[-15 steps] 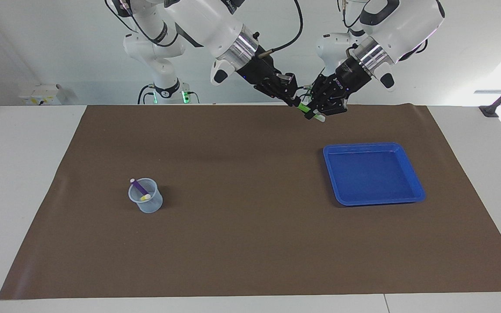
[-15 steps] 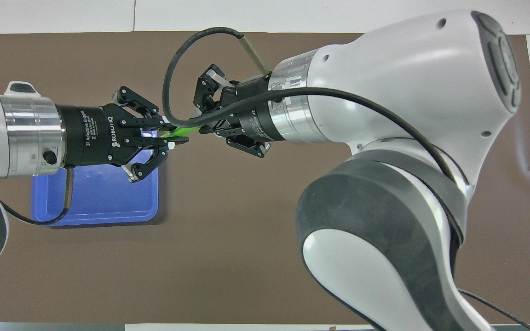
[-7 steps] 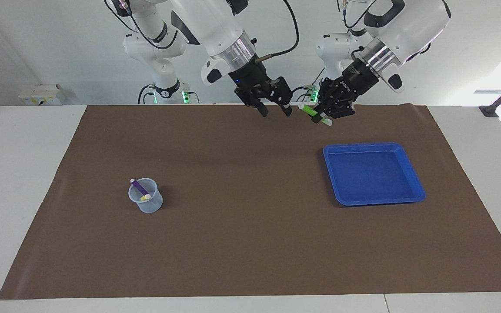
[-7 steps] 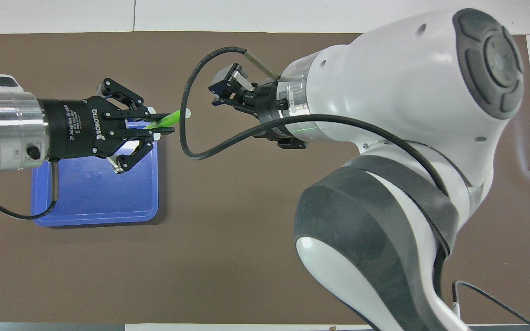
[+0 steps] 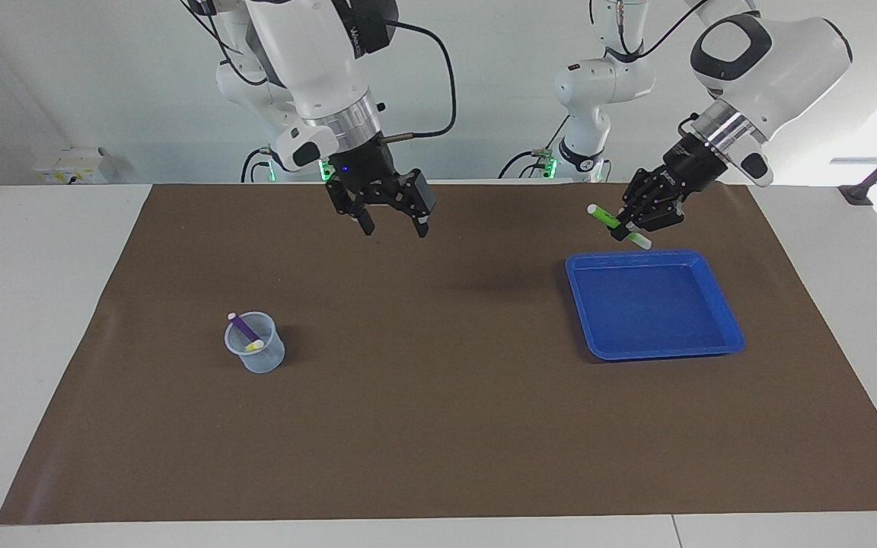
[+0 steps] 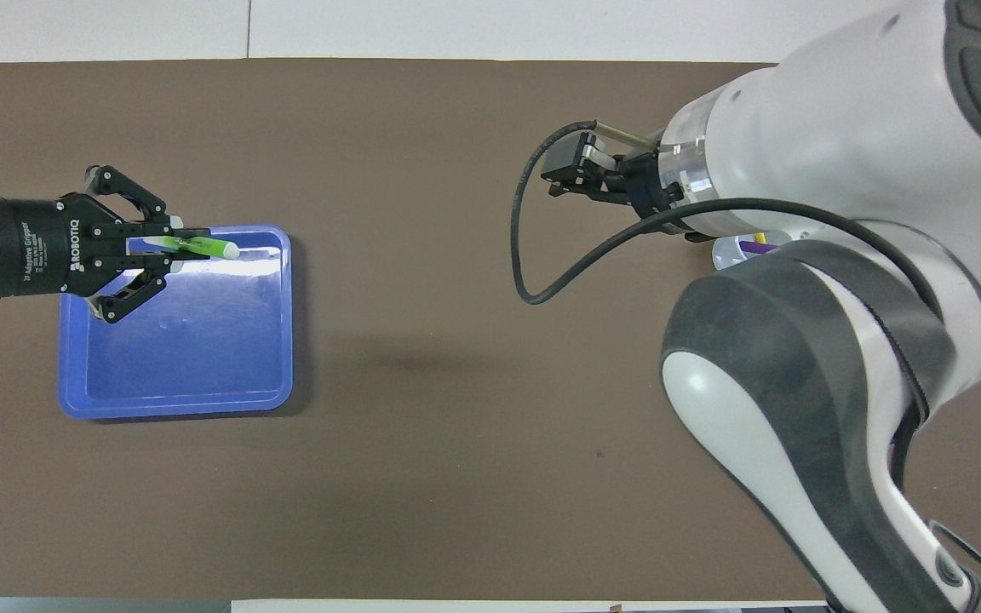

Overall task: Right arm passes pens to left for tray arrangement
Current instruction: 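Lower the green pen into the tray with the left gripper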

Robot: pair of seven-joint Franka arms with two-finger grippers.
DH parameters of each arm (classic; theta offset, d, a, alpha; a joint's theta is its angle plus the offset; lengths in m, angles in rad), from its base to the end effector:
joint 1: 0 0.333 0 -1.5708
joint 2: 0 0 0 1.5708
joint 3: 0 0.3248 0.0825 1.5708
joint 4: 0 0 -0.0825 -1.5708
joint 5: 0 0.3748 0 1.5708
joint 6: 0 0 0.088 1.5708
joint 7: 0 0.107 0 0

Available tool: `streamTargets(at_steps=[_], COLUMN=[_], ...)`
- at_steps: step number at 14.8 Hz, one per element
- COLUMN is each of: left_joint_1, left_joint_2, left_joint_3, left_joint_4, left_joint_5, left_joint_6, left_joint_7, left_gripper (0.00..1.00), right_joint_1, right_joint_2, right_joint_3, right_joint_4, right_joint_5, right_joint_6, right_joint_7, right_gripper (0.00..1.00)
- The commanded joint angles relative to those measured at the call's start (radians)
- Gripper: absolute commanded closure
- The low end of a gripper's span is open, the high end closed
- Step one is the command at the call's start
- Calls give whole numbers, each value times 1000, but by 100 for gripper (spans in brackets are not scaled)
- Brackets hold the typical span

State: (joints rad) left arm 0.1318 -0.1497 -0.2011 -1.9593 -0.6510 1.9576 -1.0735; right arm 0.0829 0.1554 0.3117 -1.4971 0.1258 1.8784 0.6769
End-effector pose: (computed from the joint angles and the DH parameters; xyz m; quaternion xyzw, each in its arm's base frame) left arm 0.5192 -0.0822 0.5754 0.7846 0.5435 -0.0976 0.2820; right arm 0.5745 0.2327 0.6135 -0.9773 0.1555 -0.0563 0.1323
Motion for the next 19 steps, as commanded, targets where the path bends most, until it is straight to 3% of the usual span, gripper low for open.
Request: streamTargets(at_steps=[1, 5, 8, 10, 14, 19], left_joint_1=[17, 11, -12, -38, -69, -81], left_joint_2=[4, 111, 203, 254, 309, 355], left_joint_3=[-6, -6, -7, -7, -7, -7], left_joint_4=[-39, -43, -41, -43, -53, -61], left_joint_5=[104, 342, 506, 583, 617, 656], left_joint_6=[-17, -6, 41, 73, 115, 155], left_joint_7=[265, 648, 826, 834, 851, 866], left_gripper=[100, 100, 100, 100, 100, 100], right_joint_1=[-9, -11, -14, -15, -17, -18], right_joint_2=[-82, -77, -28, 13, 52, 130], right_joint_3=[-63, -161, -186, -195, -203, -203], right_joint_4=[-130, -198, -227, -233, -285, -292], right_joint_5=[-67, -101, -210, -229, -317, -432], right_joint_6=[13, 27, 99, 135, 220, 306], right_joint_7=[-107, -350, -428, -467, -513, -574], right_gripper=[0, 4, 5, 5, 5, 13])
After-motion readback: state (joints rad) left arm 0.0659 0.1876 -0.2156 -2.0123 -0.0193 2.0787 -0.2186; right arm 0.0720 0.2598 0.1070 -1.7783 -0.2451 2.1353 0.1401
